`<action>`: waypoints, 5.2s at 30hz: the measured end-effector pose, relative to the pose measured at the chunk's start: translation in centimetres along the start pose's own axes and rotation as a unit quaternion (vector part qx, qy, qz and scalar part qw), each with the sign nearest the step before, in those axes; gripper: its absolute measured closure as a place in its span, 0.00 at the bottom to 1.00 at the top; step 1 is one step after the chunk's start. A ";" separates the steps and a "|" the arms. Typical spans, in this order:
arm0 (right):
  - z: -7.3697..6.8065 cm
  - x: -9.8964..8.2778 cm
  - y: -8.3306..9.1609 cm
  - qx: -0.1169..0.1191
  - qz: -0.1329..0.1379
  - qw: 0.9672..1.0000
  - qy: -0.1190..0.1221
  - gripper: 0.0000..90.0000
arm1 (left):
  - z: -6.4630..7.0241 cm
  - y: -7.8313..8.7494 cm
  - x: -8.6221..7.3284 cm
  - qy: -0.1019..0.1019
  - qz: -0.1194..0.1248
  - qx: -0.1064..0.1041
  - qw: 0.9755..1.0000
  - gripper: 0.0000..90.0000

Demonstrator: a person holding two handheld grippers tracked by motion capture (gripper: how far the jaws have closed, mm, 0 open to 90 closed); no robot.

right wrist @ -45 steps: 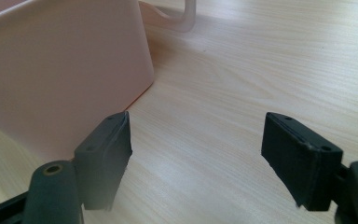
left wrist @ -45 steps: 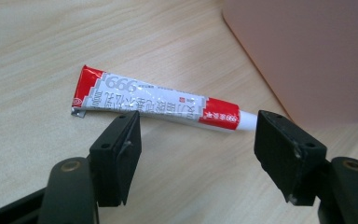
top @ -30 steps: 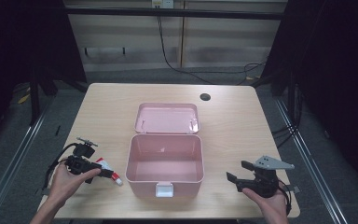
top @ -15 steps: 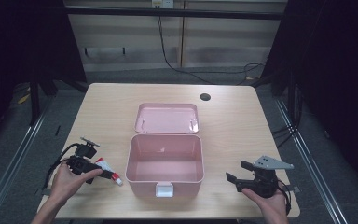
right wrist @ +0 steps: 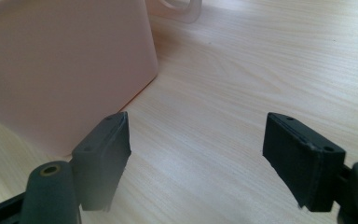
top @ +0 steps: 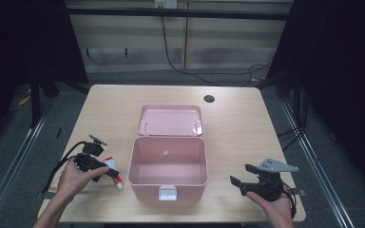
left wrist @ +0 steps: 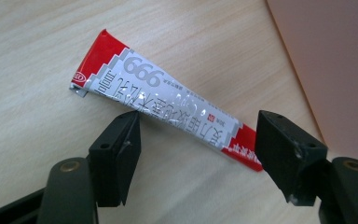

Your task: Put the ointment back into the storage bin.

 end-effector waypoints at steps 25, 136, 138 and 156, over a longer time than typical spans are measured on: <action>0.0 -0.1 0.0 0.006 -0.002 1.000 -0.006 0.26 | 0.9 -1.0 1.5 -0.045 -0.030 0.053 0.997 0.59; -0.2 -0.1 -0.2 0.019 -0.008 1.000 -0.004 0.22 | 4.2 10.8 1.5 -0.163 -0.033 -0.028 0.986 0.78; -0.2 -0.1 -0.2 0.019 -0.007 1.000 -0.003 0.21 | 4.4 11.0 1.6 -0.166 -0.033 -0.029 0.985 0.78; -0.4 0.1 -0.1 0.023 0.001 1.000 -0.002 0.19 | 7.3 13.0 3.2 -0.198 -0.029 -0.035 0.979 0.78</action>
Point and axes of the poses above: each handheld gripper's, and its own axes: y roughly backward along the jaws, x roughly out of its top, z roughly to its right, the point moved 5 cm from there along -y, roughly forward along the jaws
